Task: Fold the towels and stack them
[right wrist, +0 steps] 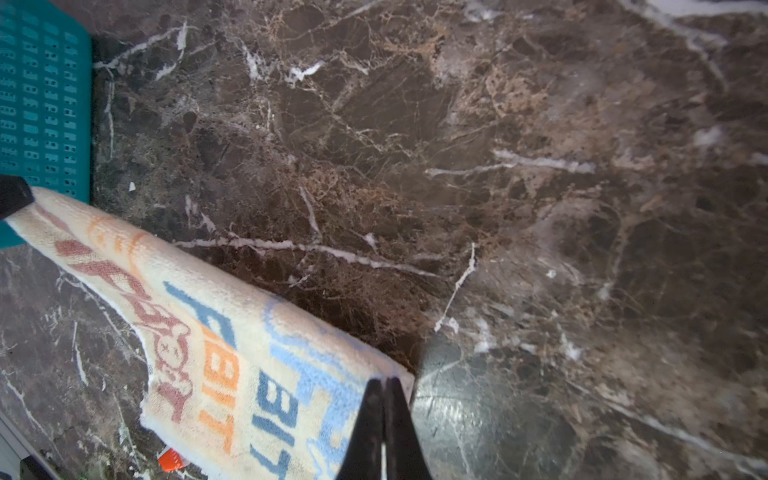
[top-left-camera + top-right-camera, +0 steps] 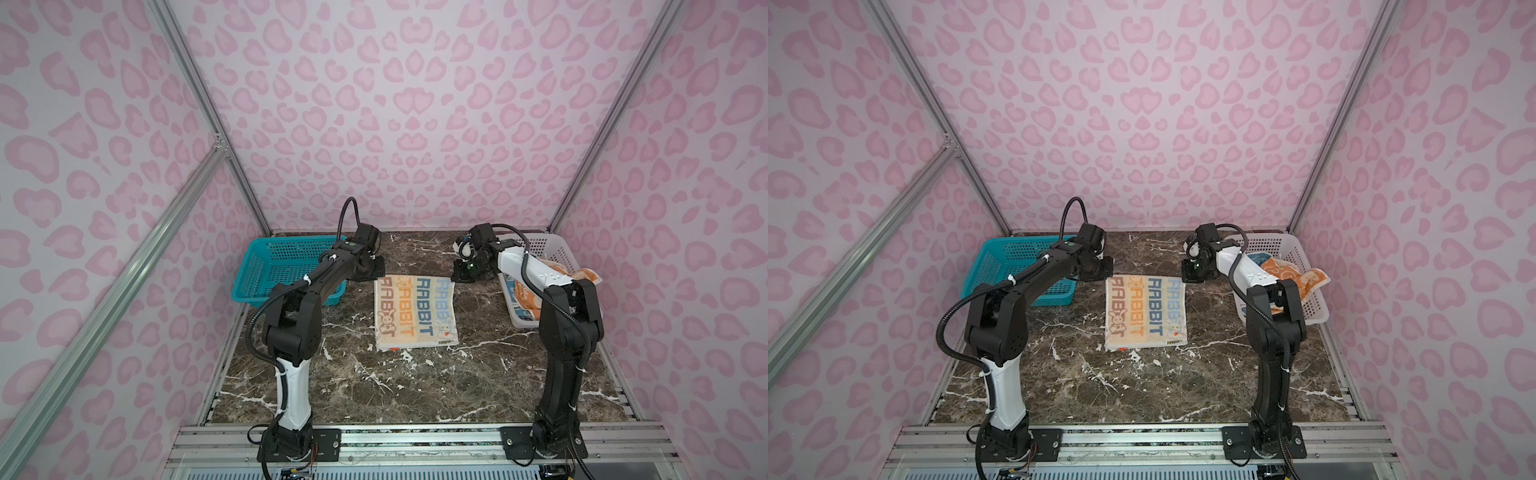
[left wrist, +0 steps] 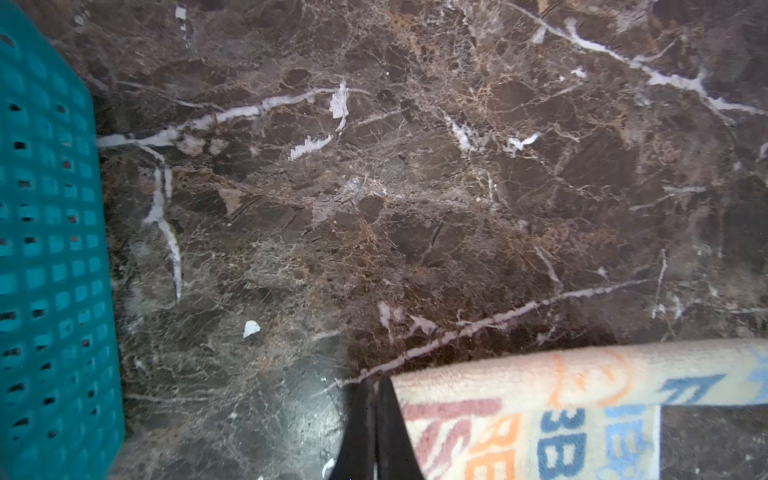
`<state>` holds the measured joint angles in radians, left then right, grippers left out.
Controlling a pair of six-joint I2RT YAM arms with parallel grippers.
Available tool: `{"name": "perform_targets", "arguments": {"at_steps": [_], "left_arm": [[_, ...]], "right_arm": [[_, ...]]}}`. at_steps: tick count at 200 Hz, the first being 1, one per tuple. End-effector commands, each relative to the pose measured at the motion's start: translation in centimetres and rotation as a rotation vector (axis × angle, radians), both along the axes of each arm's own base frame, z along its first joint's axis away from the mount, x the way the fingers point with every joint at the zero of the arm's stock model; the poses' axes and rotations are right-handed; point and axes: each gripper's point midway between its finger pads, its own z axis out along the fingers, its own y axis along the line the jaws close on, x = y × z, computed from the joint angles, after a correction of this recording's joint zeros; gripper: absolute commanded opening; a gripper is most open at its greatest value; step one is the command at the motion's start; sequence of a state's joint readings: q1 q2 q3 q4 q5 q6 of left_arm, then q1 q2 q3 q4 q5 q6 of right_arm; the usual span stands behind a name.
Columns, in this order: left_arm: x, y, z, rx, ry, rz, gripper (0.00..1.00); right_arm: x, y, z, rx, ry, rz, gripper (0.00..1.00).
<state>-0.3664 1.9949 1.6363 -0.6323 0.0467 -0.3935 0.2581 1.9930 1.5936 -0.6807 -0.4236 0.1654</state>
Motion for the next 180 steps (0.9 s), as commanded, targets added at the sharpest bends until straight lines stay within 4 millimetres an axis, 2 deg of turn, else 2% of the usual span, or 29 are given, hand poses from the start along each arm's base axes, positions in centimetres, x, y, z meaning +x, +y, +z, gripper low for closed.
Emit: {"name": "perform_targets", "arguments": {"at_steps": [1,24,28,67,71,109,141,180], "left_arm": [[-0.5,0.5,1.0,-0.013,-0.03,0.025,0.04],[-2.0,0.6,1.2,-0.025,-0.032,0.035,0.04],[-2.3,0.7,1.2,-0.025,-0.031,0.038,0.04],[-5.3,0.6,0.9,-0.038,-0.023,0.058,0.04],[-6.2,0.7,0.0,-0.029,-0.001,0.057,0.03],[-9.8,0.8,-1.8,-0.016,0.04,0.073,0.04],[-12.4,1.3,-3.8,0.0,0.084,0.08,0.03],[-13.8,1.3,-5.6,-0.013,0.117,0.078,0.04]], "right_arm": [[-1.4,-0.6,0.1,-0.02,0.022,-0.017,0.0],[-2.7,-0.3,1.0,-0.01,0.011,-0.016,0.0],[-3.6,-0.4,0.2,-0.018,0.034,-0.017,0.0],[-6.9,-0.6,-0.2,-0.045,0.056,-0.03,0.0],[-7.3,-0.7,-0.3,-0.05,0.062,-0.035,0.0],[-10.5,-1.3,-0.9,-0.066,0.076,-0.04,0.0],[-13.1,-1.6,-2.6,-0.073,0.118,-0.047,0.0],[-15.5,-1.2,-6.3,-0.082,0.181,-0.048,0.0]]}}
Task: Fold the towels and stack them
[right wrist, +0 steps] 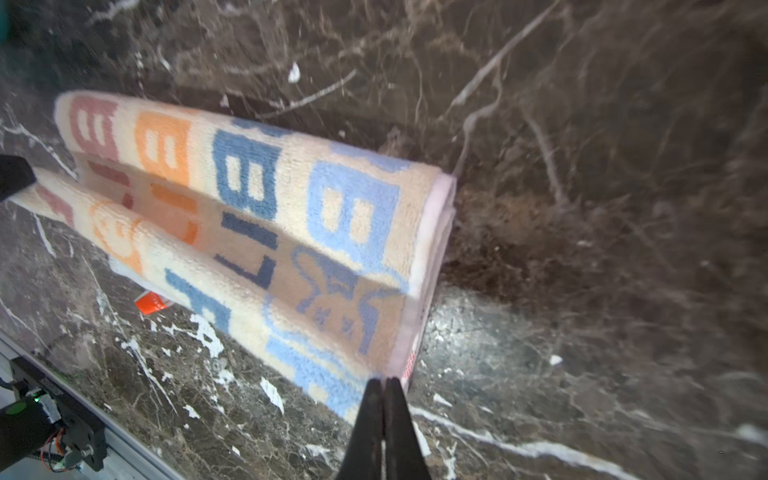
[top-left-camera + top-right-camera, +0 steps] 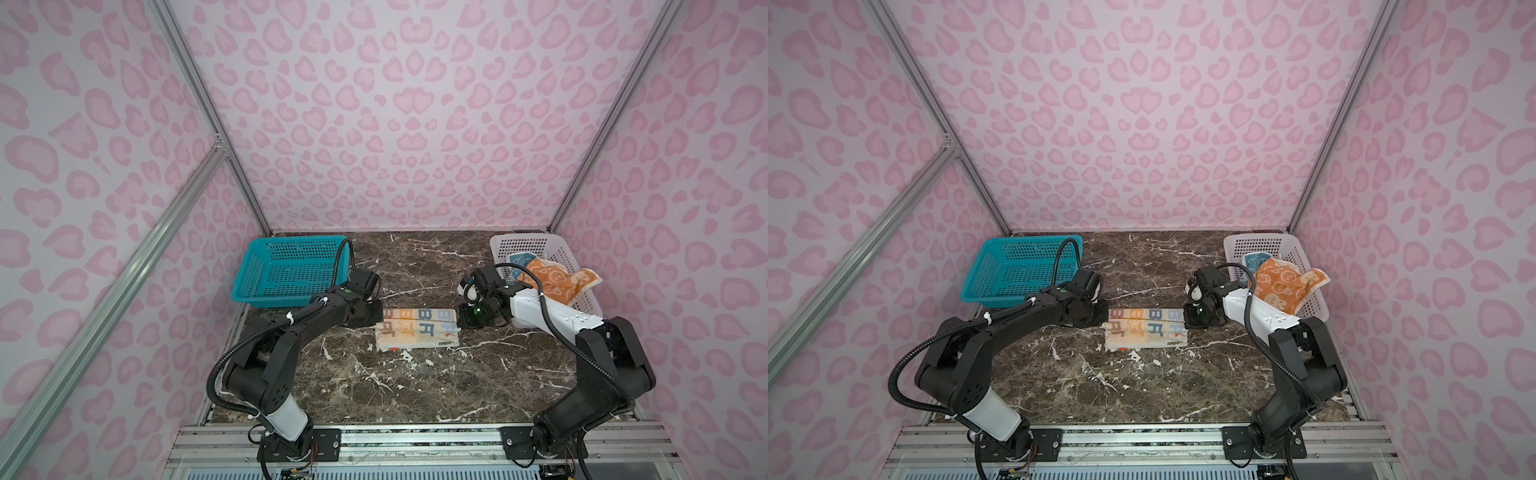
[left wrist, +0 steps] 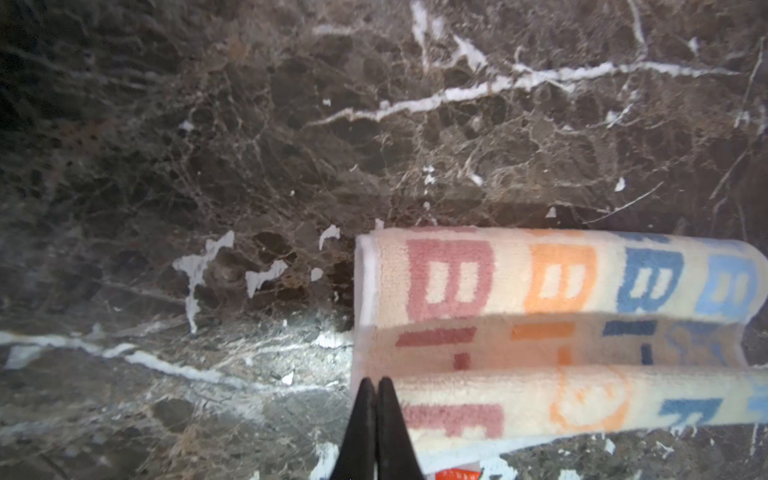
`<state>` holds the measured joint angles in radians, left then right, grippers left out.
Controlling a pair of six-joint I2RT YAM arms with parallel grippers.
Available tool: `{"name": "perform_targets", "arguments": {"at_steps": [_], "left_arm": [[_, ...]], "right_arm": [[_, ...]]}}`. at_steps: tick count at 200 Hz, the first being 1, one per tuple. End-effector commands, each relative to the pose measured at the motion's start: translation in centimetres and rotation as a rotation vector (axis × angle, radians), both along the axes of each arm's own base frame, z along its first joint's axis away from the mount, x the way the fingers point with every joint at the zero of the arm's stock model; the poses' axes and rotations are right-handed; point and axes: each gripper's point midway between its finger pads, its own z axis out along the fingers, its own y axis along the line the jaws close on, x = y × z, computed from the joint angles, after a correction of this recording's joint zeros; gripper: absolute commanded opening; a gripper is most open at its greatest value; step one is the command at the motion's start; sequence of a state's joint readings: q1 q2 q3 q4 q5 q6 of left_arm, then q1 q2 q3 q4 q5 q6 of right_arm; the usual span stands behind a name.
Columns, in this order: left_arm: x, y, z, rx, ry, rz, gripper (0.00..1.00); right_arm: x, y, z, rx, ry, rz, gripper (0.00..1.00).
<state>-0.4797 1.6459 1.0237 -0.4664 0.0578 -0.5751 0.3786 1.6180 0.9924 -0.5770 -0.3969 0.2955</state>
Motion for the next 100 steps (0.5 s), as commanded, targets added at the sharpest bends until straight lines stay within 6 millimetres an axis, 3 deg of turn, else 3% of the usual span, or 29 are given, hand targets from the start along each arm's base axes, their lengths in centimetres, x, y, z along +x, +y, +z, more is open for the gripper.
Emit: {"name": "perform_targets", "arguments": {"at_steps": [1,50,100], "left_arm": [[-0.2,0.7,-0.5,0.026,-0.013,0.031,0.04],[-1.0,0.6,-2.4,0.029,0.021,0.03,0.04],[-0.3,0.2,-3.8,0.044,0.048,0.027,0.04]], "right_arm": [[-0.4,-0.9,-2.0,-0.052,0.021,-0.039,0.0],[-0.9,-0.9,-3.7,-0.07,0.044,-0.048,0.0],[0.9,-0.8,-3.8,-0.065,0.041,-0.081,0.0]]}}
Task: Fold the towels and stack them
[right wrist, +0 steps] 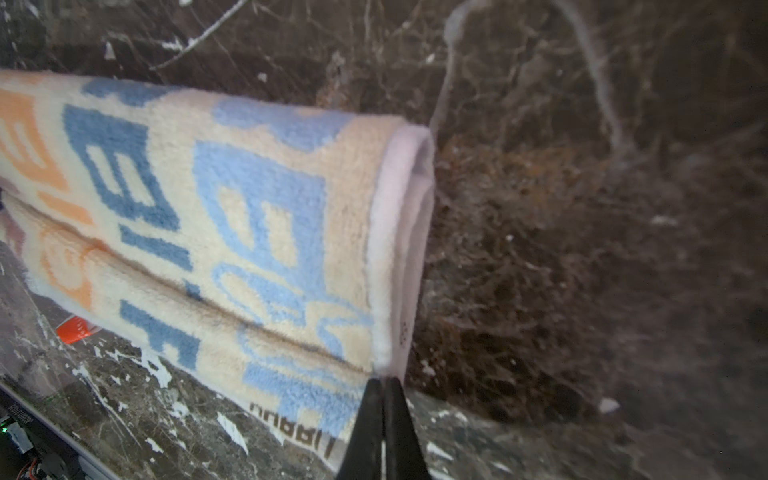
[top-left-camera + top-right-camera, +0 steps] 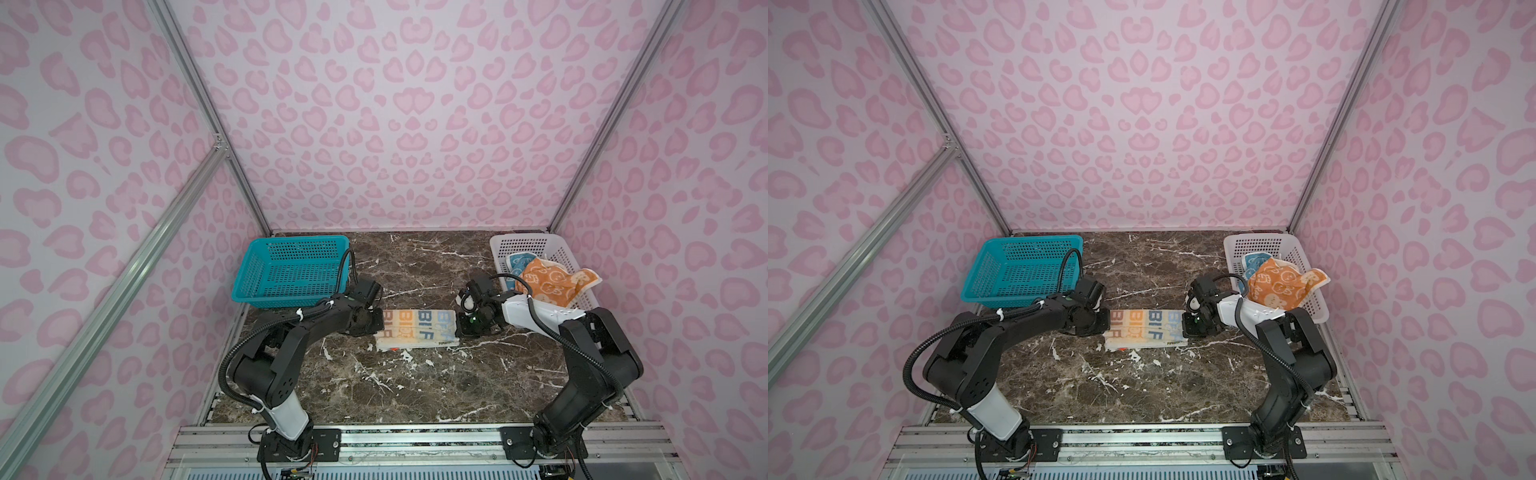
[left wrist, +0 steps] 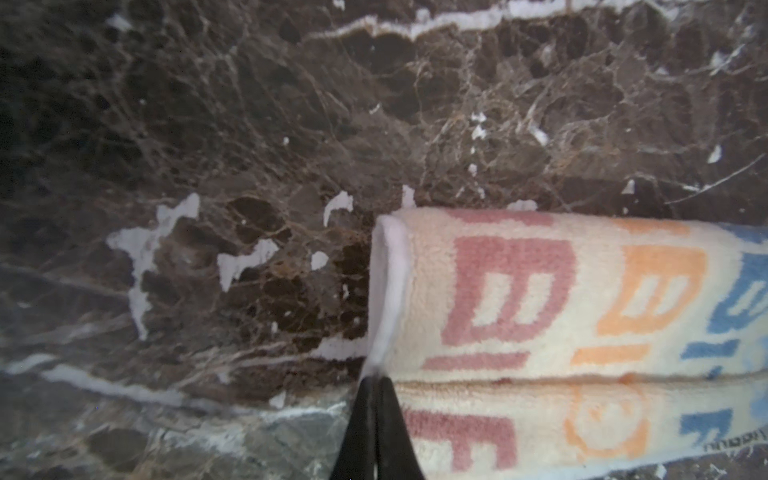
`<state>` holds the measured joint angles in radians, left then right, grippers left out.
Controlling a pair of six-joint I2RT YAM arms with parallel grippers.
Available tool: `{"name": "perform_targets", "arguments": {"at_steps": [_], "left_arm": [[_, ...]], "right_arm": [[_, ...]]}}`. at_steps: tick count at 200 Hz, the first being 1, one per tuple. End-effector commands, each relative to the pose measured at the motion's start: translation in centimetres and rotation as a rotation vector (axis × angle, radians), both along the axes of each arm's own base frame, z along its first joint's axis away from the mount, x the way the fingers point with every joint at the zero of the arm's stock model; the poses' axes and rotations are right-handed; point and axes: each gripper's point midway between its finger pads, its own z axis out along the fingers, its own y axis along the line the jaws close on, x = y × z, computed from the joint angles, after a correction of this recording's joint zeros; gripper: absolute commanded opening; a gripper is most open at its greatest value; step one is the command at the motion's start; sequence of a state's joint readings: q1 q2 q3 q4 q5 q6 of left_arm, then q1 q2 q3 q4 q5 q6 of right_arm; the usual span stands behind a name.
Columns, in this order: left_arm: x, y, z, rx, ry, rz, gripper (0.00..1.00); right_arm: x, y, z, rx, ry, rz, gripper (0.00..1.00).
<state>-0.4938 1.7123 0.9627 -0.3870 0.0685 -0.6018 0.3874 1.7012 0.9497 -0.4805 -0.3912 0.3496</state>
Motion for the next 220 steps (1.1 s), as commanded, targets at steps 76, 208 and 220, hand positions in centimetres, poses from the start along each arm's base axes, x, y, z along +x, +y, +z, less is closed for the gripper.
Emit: {"name": "perform_targets", "arguments": {"at_steps": [76,208,220], "left_arm": [[1.0,0.1,3.4,-0.001,-0.054,0.02,0.04],[-0.9,0.3,1.9,0.011,-0.038,0.024,0.04],[-1.0,0.2,1.8,0.008,-0.038,0.02,0.04]], "right_arm": [[2.5,-1.7,3.5,-0.055,-0.067,-0.034,0.0],[0.5,-1.9,1.5,-0.052,-0.036,-0.033,0.0],[0.4,-1.9,1.2,-0.057,-0.032,-0.033,0.0]]}}
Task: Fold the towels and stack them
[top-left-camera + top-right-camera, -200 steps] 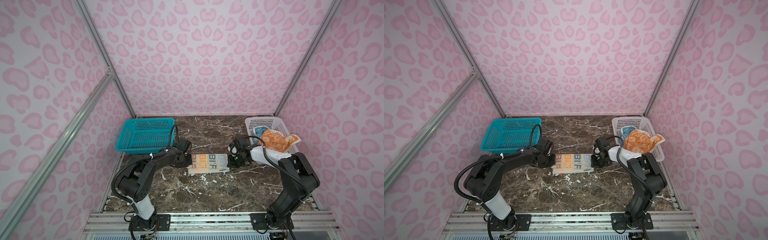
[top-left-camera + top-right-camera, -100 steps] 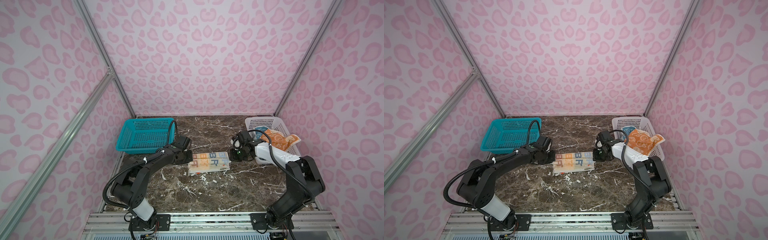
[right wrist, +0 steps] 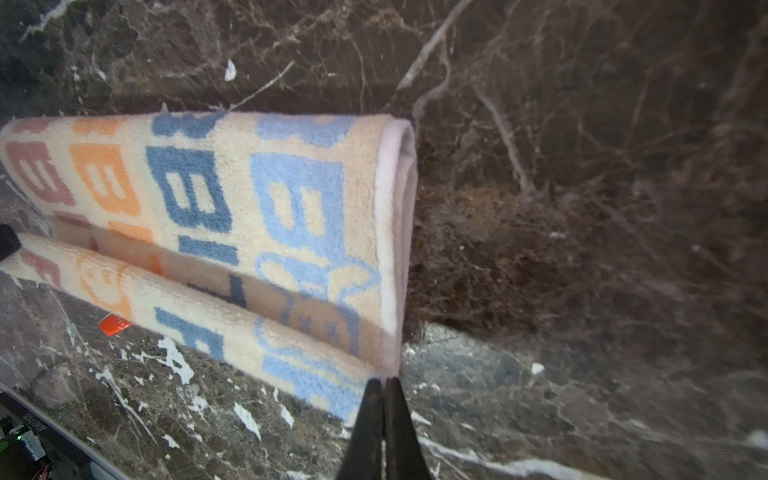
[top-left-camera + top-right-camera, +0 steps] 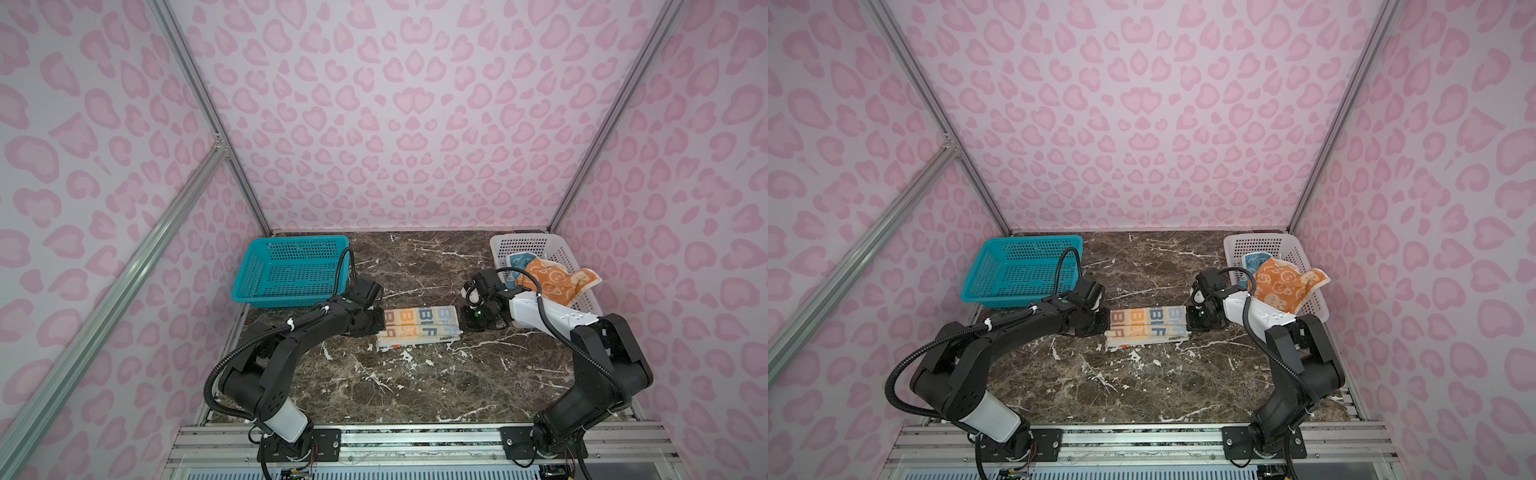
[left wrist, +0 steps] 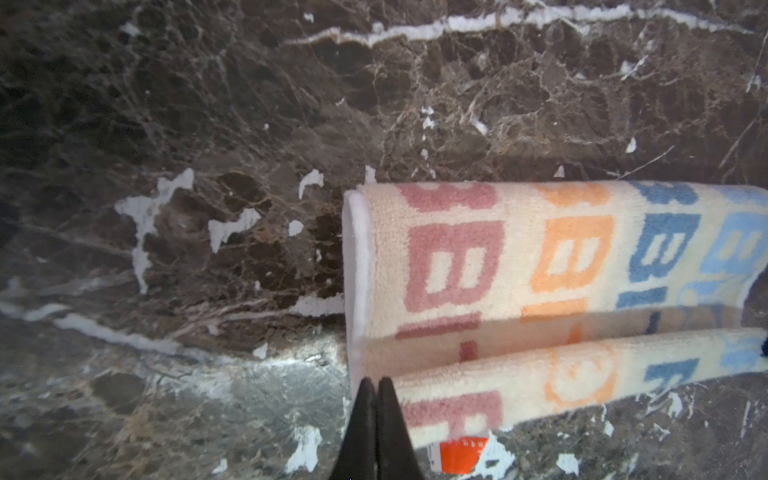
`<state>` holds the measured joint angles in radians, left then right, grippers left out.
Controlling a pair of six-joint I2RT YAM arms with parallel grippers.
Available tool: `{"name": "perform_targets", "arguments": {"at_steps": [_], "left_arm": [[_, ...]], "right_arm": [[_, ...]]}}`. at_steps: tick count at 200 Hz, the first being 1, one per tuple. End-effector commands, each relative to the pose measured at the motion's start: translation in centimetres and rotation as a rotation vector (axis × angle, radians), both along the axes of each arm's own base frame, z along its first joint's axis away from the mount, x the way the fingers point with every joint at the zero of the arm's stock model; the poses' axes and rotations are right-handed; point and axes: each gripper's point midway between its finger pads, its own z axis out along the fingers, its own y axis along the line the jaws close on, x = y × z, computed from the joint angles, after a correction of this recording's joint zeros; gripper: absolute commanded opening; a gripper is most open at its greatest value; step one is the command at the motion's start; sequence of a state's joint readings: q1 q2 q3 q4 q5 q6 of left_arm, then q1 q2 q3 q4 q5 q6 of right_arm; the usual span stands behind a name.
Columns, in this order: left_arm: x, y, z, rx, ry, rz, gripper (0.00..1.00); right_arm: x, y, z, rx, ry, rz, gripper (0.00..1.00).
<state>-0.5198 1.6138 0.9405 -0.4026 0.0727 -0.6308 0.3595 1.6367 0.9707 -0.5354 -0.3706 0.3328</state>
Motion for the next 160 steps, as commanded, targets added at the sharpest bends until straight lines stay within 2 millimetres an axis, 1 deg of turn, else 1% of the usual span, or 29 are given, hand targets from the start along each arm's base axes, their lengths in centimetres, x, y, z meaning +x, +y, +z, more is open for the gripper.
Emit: {"name": "perform_targets", "arguments": {"at_steps": [1,17,21,33,45,50,53,57,66,81,102,120,130,141,160], "left_arm": [[-0.2,0.9,-0.7,0.049,0.007,0.021,0.04],[-0.3,0.7,-0.5,0.044,0.005,0.016,0.1],[-0.4,0.6,-0.5,0.04,0.005,0.012,0.13],[-0.4,0.2,-0.1,0.025,0.0,0.001,0.24],[-0.4,-0.3,0.4,0.004,-0.008,-0.018,0.32],[-0.4,-0.6,0.8,-0.007,-0.015,-0.027,0.35],[-0.4,-0.7,1.0,-0.011,-0.019,-0.034,0.4],[-0.4,-0.9,1.3,-0.015,-0.026,-0.04,0.44],[-0.3,-1.1,2.0,-0.016,-0.041,-0.051,0.48],[-0.1,-1.3,3.2,-0.021,-0.063,-0.058,0.53],[0.0,-2.1,5.2,-0.08,-0.101,-0.069,0.57],[-0.1,-3.4,6.5,-0.171,-0.106,-0.075,0.59],[-0.5,-4.2,6.6,-0.227,-0.085,-0.077,0.59],[-0.8,-5.2,6.5,-0.296,-0.065,-0.077,0.59],[-1.5,-6.2,5.6,-0.365,-0.037,-0.076,0.6]], "right_arm": [[-0.2,-0.8,-1.0,-0.047,0.009,-0.017,0.0],[-0.1,-0.7,-1.2,-0.046,0.012,-0.017,0.0],[-0.1,-0.7,-1.2,-0.045,0.013,-0.016,0.02],[-0.1,-0.5,-1.2,-0.04,0.012,-0.014,0.12],[0.0,-0.2,-0.8,-0.035,0.001,-0.012,0.21],[0.0,0.0,-0.6,-0.035,-0.006,-0.008,0.25],[0.1,0.0,-0.4,-0.034,-0.01,-0.008,0.28],[0.1,0.2,-0.2,-0.033,-0.017,-0.004,0.32],[0.2,0.5,0.5,-0.028,-0.033,0.003,0.41],[0.1,1.0,1.8,-0.022,-0.061,0.014,0.58],[0.0,1.9,3.4,0.008,-0.095,0.022,0.71],[-0.4,3.5,4.6,0.096,-0.12,0.032,0.8],[-0.6,4.4,4.9,0.145,-0.12,0.034,0.85],[-0.9,5.5,4.9,0.197,-0.118,0.043,0.88],[-1.2,6.6,4.4,0.263,-0.109,0.04,0.91]]}}
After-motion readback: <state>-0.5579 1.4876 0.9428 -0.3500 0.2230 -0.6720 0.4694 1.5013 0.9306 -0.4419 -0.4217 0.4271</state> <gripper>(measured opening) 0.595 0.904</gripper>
